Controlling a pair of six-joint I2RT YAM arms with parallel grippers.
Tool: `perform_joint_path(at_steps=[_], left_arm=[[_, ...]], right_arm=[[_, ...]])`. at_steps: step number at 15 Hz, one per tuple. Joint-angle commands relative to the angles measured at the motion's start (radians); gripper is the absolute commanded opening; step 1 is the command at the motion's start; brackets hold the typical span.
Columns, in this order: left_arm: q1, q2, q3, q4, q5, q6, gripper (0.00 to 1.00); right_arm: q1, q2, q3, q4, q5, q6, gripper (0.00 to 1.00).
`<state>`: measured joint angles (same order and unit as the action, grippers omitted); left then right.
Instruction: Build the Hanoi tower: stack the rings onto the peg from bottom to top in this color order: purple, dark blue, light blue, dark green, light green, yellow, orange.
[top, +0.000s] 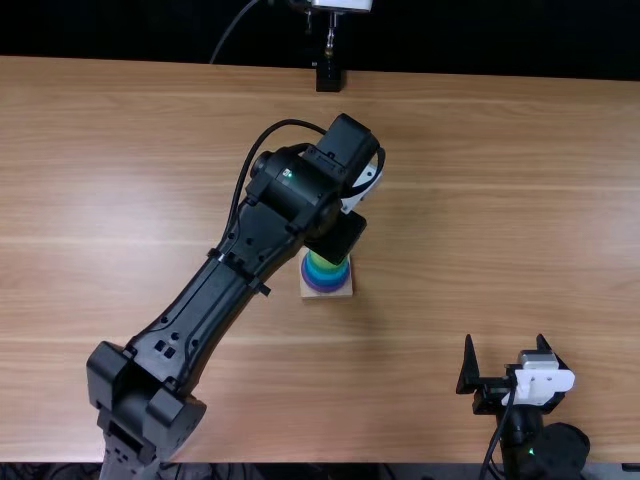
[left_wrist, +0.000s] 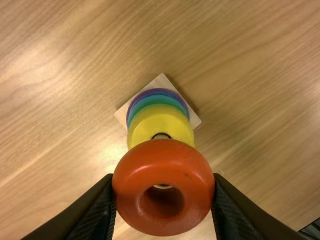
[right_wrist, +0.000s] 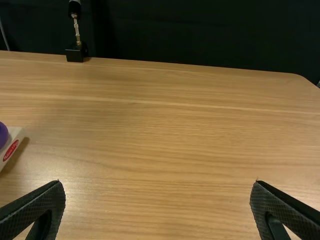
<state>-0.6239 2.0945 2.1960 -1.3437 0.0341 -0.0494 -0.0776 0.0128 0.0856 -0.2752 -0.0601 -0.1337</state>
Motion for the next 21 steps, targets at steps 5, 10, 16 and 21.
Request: perform_joint_path(at_steps=[5,10,16,21], left_arm=[[-0.025,0.045,0.008,-0.004,-0.003,-0.002,0.0],[-0.017,0.042,0.001,-0.011,0.001,-0.002,1.0],[0.032,-0.073,-0.009,0.009,0.006,0.011,1.0],[0.187,-0.427,-0.343,0.445,0.016,0.002,1.0]], right_arm=[[-0.011,-0.013,-0.072,-0.059,-0.01,-0.006,1.0],[-0.011,-0.013,-0.072,-0.059,-0.01,-0.006,1.0],[-0.011,-0.013,-0.072,-0.059,-0.01,-0.006,1.0],[-0.011,-0.013,-0.072,-0.059,-0.01,-0.006,1.0]])
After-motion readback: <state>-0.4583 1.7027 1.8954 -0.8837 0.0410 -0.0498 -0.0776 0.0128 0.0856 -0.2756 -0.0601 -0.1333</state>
